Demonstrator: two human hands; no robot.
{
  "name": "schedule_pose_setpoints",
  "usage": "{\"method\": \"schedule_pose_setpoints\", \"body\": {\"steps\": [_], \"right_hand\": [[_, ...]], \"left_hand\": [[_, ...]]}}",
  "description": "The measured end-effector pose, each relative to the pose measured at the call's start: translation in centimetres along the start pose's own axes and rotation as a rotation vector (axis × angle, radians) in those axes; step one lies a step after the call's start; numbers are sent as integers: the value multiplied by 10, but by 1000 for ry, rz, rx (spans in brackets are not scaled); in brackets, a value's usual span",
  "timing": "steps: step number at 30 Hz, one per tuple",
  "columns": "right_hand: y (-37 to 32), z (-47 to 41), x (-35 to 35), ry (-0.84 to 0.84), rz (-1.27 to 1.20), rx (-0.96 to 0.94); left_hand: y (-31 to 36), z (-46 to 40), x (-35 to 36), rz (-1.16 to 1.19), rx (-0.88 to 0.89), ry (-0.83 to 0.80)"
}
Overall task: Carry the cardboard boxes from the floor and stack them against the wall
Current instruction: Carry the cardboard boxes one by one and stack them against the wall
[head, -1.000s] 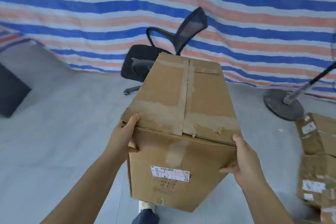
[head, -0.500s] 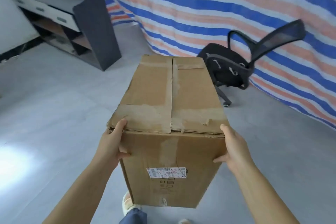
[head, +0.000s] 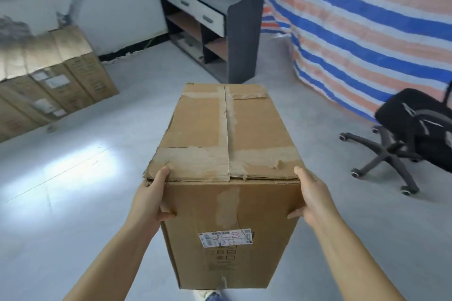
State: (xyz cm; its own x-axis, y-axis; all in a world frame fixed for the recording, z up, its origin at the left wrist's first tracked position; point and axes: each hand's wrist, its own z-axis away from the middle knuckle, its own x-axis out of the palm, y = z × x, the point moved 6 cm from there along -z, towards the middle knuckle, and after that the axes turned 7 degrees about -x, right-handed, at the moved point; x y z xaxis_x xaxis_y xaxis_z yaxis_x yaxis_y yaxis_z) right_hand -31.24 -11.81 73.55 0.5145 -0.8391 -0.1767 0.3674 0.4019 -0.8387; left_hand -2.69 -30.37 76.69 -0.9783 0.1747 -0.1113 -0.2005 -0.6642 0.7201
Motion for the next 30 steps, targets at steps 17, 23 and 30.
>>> {"method": "schedule_pose_setpoints", "body": {"steps": [17,23,30], "right_hand": [[-122,-27,333,-352,134,-112],[-172,-93,440,-422,157,-116],[-254,-168,541,-430,215,-95]], "left_hand": [[133,-133,-193,300,61,286],[201,-223,-199,390,52,318],[304,-319,-189,431,21,339]]}}
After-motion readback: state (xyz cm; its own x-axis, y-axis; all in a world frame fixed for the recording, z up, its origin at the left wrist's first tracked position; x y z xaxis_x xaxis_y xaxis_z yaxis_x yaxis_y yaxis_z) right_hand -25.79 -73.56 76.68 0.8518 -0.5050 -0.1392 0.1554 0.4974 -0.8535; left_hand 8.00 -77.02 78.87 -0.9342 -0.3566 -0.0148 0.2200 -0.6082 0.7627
